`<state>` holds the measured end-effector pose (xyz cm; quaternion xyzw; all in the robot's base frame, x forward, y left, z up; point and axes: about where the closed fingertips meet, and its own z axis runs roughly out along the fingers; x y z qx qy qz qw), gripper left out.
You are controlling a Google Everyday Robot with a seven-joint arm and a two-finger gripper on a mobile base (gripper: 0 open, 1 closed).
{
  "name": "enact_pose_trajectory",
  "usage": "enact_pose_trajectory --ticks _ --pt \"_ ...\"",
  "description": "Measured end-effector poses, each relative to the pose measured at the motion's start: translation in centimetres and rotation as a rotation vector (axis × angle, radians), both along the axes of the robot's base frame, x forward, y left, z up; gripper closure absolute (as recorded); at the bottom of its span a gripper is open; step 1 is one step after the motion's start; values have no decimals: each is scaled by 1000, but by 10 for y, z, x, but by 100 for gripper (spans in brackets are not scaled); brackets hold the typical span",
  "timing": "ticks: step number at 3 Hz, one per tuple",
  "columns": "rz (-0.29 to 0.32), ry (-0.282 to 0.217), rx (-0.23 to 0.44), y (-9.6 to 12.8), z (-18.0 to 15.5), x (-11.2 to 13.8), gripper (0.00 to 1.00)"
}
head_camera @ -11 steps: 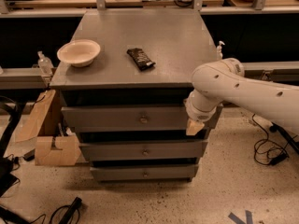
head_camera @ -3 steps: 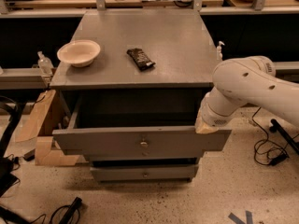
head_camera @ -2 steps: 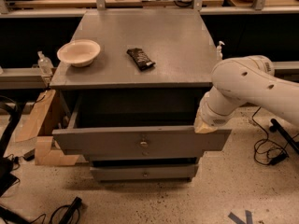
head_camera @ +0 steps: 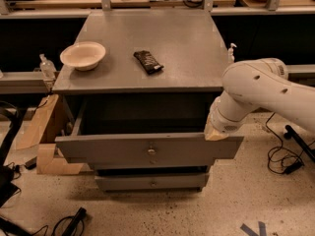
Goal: Open top drawer
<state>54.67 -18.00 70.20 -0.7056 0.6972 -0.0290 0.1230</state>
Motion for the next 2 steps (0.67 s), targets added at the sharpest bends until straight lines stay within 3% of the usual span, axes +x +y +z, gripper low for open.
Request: enact_pose_trajectory --ticks 2 --pt "0 1 0 0 2 0 13"
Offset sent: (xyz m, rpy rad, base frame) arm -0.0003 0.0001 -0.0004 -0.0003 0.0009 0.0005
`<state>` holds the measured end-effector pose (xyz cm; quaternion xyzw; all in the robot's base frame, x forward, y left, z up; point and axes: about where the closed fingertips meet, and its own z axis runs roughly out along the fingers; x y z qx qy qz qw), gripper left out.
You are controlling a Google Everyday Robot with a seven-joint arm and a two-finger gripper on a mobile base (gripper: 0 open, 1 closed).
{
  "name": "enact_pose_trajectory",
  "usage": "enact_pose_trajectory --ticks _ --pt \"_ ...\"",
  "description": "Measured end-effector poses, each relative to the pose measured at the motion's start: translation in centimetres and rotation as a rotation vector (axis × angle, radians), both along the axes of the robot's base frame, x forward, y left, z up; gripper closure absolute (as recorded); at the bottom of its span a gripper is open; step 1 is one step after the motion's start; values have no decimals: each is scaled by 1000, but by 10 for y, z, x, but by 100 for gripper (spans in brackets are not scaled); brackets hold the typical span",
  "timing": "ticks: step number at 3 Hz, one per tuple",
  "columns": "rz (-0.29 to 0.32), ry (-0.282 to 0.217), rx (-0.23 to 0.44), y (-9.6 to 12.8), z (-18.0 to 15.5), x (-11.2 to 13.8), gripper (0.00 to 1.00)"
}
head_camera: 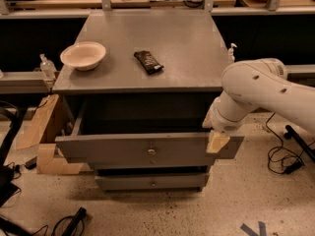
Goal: Open top drawer
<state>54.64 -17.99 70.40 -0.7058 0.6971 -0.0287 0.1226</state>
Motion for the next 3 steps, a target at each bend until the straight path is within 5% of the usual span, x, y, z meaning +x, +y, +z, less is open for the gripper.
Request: enact_pose_trajectory --ticks 1,3 --pt "0 1 0 0 0 0 0" --pt "6 14 25 5 -11 6 0"
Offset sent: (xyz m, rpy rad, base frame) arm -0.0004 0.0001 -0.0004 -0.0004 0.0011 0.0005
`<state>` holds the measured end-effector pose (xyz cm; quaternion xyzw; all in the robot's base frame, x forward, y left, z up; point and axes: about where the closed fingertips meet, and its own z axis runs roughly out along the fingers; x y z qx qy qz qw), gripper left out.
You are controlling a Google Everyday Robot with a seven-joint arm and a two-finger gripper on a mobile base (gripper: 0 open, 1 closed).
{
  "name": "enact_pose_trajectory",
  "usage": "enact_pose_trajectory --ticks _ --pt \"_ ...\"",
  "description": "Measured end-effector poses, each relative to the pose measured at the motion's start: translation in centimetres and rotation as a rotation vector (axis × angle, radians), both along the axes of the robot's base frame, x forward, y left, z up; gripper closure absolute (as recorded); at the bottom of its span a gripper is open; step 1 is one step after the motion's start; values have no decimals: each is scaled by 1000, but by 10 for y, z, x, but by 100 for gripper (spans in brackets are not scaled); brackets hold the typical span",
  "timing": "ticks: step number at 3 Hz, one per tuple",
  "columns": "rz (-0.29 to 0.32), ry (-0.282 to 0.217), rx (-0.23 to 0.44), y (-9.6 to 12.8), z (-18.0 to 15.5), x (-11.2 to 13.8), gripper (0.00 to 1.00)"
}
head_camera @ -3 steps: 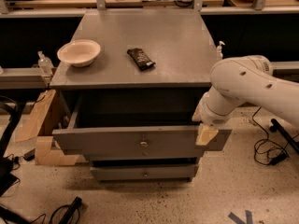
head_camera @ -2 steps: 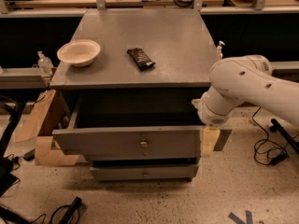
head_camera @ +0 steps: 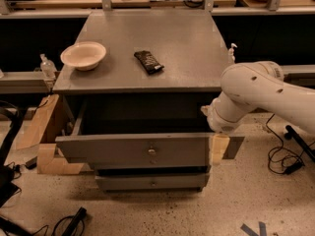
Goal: Open top drawer
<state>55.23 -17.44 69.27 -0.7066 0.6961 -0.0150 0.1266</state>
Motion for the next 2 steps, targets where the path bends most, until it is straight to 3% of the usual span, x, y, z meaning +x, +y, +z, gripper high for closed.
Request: enact_pose_trajectory --ticks 2 --pt "-10 103 74 26 -42 -20 41"
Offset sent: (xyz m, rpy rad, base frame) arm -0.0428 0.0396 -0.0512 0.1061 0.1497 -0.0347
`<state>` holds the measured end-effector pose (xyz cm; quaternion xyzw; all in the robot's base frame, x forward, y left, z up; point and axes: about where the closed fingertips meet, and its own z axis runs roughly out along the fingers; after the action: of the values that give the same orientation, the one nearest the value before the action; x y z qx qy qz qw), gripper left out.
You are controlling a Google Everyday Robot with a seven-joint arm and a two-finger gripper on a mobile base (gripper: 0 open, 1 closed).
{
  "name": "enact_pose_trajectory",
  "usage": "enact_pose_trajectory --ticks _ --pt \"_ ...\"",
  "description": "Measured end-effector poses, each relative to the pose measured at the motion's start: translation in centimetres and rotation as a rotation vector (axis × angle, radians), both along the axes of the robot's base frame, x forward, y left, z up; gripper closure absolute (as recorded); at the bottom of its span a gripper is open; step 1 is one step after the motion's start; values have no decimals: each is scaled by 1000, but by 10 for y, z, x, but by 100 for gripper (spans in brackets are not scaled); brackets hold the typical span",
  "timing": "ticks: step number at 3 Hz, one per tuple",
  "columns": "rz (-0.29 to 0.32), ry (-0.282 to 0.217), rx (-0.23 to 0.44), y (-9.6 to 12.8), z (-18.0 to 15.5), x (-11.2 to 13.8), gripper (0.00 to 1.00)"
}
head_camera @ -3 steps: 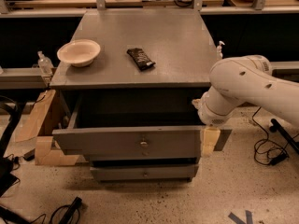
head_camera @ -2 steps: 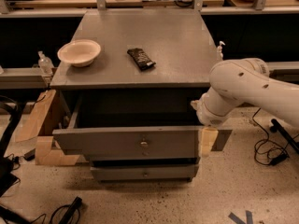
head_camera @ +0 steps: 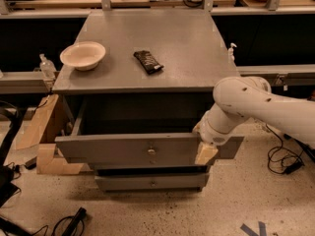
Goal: Open top drawer
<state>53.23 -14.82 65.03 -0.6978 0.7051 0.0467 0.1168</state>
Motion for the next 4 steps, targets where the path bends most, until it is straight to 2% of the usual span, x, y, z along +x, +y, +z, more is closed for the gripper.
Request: enact_pose_trajectory --ticks 1,2,4 --pt "-11 12 -24 5 5 -20 64" --pt "-69 -4 -94 -2 42 -61 97" --pt "-73 2 -92 -3 42 -65 100"
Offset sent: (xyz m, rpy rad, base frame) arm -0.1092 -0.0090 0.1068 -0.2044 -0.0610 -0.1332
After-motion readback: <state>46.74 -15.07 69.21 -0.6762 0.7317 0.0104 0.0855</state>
